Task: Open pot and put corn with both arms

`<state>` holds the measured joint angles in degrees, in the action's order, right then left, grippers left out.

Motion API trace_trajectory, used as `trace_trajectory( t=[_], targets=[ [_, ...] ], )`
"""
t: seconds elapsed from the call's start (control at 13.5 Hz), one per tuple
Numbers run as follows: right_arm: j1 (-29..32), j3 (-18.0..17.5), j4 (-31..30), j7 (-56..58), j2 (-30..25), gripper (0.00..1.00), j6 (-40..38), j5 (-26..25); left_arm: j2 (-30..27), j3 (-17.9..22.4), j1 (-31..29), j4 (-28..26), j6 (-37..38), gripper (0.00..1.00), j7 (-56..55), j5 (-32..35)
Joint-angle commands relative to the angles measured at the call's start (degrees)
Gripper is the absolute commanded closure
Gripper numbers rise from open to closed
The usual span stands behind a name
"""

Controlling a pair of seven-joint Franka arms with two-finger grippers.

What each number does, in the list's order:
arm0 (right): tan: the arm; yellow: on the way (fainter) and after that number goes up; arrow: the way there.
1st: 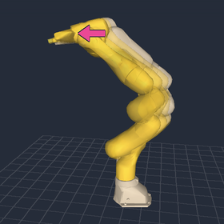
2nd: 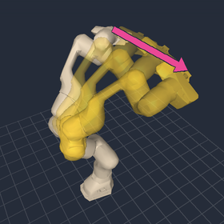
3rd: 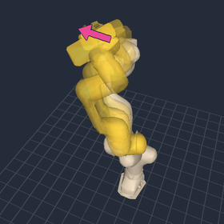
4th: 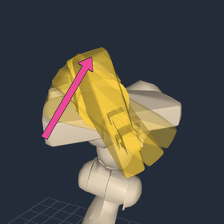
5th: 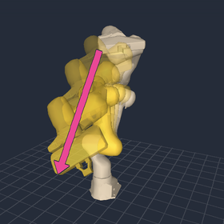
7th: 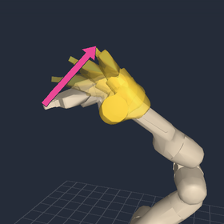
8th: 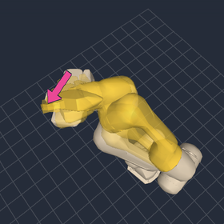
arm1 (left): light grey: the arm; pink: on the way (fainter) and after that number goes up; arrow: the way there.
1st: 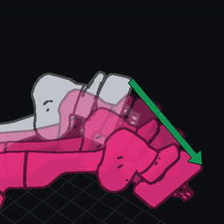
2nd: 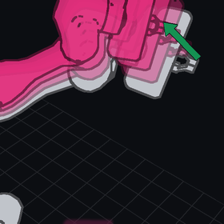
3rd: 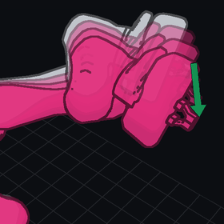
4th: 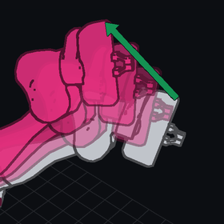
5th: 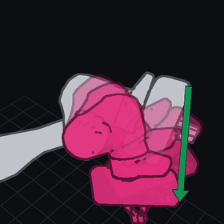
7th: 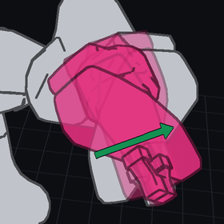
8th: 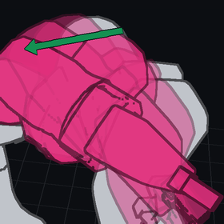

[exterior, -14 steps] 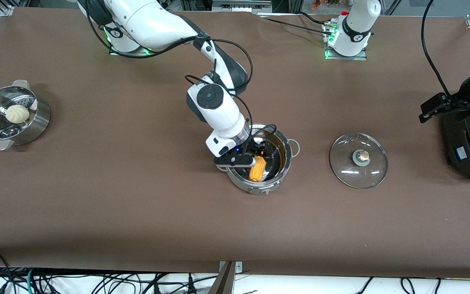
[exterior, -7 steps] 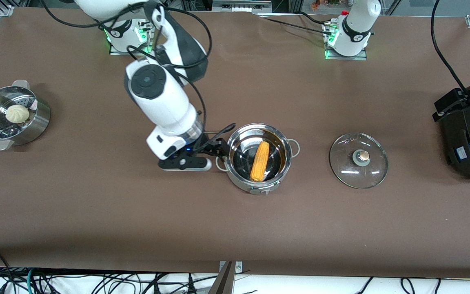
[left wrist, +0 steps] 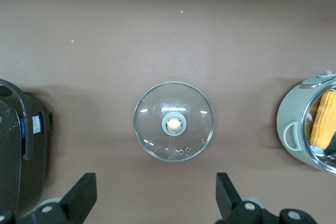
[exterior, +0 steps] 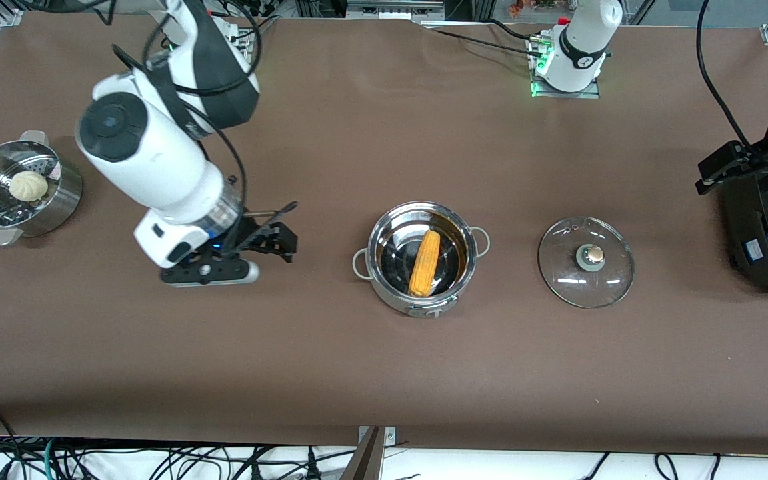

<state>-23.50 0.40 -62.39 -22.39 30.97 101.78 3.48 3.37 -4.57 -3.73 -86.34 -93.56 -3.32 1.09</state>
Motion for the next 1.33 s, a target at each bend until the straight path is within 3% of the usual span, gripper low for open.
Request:
trace_trajectory(
  t=[0.0, 0.3, 0.59, 0.81, 0.96, 1.26],
  targets=[
    [-0.05, 4.50, -1.68, 1.90, -2.49, 0.00, -3.07, -0.75, -0.11, 0.00, 0.12, 1.17, 1.36, 0.00, -0.64, 0.76],
    [0.30, 13.90, -1.42, 12.63, -2.93, 0.00, -8.34, -0.23, -0.20, 0.35, -0.14, 1.17, 1.36, 0.00, -0.55, 0.67],
    [9.07, 13.40, -2.82, 12.73, -7.14, 0.00, -7.74, -0.05, -0.20, 0.17, -0.32, 1.17, 1.28, 0.00, -0.55, 0.67],
    [13.03, 13.31, -7.20, 12.81, -10.03, 0.00, -4.84, -0.14, -0.12, 0.08, -0.32, 1.17, 1.36, 0.00, -0.55, 0.75],
    [15.40, 11.13, -12.37, 12.21, -13.45, 0.00, -4.75, -0.22, -0.12, 0.00, -0.23, 1.17, 1.36, 0.00, -0.64, 0.76],
    [22.79, 1.03, -24.51, 15.43, -21.89, 0.00, -0.28, -3.81, -0.20, 0.00, -0.23, 1.17, 2.68, 0.00, -0.46, 0.76]
  ],
)
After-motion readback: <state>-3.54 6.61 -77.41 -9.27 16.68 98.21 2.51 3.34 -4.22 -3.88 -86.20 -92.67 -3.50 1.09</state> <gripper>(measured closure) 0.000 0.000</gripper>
